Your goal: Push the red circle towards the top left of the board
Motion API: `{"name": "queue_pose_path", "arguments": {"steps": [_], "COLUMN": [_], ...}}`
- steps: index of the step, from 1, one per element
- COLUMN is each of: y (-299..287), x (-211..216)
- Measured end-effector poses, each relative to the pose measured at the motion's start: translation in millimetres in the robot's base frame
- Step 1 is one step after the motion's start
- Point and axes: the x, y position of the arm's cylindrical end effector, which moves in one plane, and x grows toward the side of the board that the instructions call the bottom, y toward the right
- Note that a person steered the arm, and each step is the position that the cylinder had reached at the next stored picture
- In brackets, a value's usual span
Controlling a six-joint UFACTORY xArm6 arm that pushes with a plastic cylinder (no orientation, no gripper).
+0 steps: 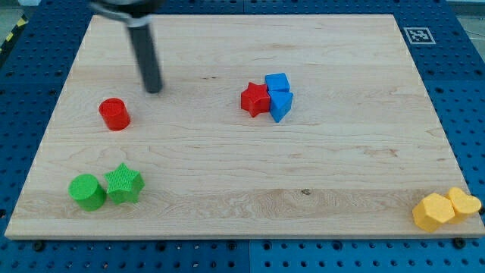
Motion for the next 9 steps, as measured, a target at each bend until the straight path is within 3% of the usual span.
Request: {"name": "queue_pose_path", "arguments": {"steps": [1,2,3,4,5,7,8,9], "y": [-55.3,-62.9,-5.6,53.1,58.8,56.9,17.9,-11.3], "x": [31.5,92.8,116.3,64.2,15.2,118.7,116.3,62.5]}}
